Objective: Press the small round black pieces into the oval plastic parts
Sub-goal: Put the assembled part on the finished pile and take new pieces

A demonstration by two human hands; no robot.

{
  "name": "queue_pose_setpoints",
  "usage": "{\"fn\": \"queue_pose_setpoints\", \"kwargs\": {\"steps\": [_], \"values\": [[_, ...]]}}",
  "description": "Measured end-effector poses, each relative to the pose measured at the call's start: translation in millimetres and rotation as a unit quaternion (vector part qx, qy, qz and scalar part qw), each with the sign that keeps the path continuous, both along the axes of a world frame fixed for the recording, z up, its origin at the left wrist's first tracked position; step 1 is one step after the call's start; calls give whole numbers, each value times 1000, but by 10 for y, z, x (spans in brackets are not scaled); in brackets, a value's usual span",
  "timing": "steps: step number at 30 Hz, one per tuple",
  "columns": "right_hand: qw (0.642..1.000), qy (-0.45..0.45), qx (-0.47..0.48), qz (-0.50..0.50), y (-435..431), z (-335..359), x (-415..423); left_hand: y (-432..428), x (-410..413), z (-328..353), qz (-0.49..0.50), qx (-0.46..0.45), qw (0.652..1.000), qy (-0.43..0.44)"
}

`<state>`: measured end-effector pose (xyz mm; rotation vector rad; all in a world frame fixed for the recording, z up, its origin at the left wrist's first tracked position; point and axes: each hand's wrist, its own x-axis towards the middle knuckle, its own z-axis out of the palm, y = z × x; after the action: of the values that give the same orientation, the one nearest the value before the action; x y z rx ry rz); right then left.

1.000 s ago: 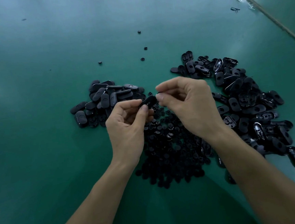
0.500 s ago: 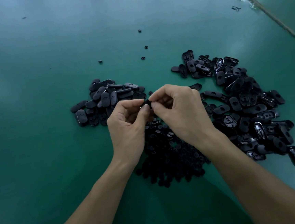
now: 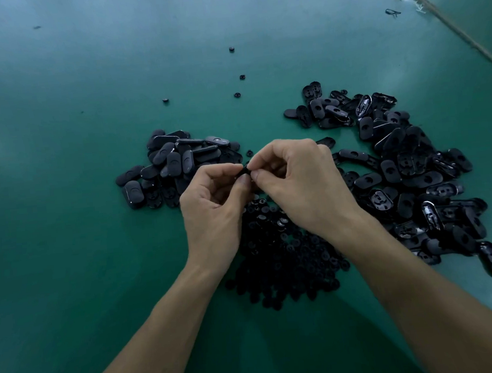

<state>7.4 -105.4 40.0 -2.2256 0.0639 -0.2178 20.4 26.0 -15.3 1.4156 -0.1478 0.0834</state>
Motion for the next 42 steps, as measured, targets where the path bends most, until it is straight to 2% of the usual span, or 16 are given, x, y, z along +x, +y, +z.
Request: {"fn": "queue_pose_setpoints", "kwargs": {"steps": [7, 14, 22, 32, 42], "values": [[999, -2, 34, 2, 68, -7, -29, 4, 15, -8, 7, -17, 1000, 12], [994, 50, 98, 8, -2, -23, 12, 20, 29, -20, -1, -23, 1000, 8], [997, 44, 60, 26, -129, -104, 20, 0, 26, -49, 4, -8, 1000, 17], [991, 46, 102, 70, -263, -78, 76, 4, 3, -21, -11, -37, 999, 30], [994, 31, 99, 45, -202, -98, 75, 2, 20, -25, -12, -45, 998, 39]]}}
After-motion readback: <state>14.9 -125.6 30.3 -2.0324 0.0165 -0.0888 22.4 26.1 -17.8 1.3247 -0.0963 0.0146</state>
